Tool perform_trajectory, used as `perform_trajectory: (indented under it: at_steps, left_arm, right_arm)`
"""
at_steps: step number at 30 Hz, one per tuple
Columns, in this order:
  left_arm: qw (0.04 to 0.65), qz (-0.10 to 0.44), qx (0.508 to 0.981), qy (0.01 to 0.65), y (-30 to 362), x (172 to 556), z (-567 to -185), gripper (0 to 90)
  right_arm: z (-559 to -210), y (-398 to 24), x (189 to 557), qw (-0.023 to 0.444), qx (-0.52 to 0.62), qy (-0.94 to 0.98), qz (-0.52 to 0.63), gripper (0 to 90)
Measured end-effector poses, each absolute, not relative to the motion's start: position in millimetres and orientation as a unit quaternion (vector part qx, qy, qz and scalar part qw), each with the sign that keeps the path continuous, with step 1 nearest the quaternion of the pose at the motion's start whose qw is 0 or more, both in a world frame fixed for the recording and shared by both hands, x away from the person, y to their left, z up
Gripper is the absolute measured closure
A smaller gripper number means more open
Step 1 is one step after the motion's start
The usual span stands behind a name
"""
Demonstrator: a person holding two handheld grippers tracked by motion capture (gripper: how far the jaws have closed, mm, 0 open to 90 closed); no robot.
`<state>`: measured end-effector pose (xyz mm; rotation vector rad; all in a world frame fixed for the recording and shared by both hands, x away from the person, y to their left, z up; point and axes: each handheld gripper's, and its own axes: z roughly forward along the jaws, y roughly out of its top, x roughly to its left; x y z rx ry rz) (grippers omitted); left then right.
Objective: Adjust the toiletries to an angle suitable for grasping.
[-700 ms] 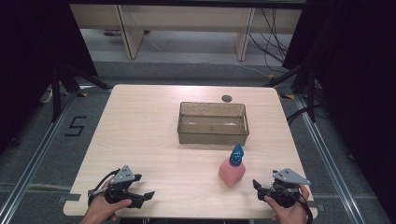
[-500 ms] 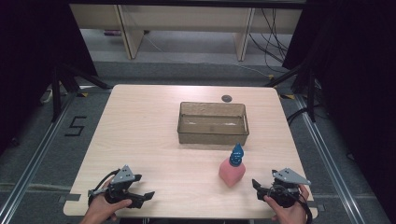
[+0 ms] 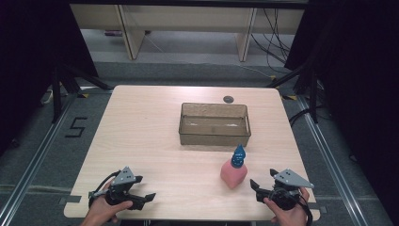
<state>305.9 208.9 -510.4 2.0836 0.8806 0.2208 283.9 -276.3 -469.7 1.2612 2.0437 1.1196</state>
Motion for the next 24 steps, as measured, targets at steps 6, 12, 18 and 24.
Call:
perform_trajectory:
  at_steps: [6, 12, 18, 24]
  left_arm:
    - [0.421, 0.088, 0.832, 0.352, 209, 306, -510, 14.9]
    - [0.42, 0.088, 0.832, 0.351, 209, 306, -511, 14.9]
    - [0.42, 0.088, 0.832, 0.351, 209, 306, -511, 14.9]
    - [0.426, 0.086, 0.827, 0.356, 207, 306, -511, 14.9]
  right_arm:
    - [-467, -272, 283, 0.244, 0.452, 0.745, 0.425, 17.3]
    - [-462, -266, 280, 0.237, 0.439, 0.75, 0.435, 20.8]
    - [-460, -260, 280, 0.235, 0.428, 0.748, 0.45, 19.9]
    - [-457, -257, 280, 0.229, 0.424, 0.744, 0.463, 20.0]
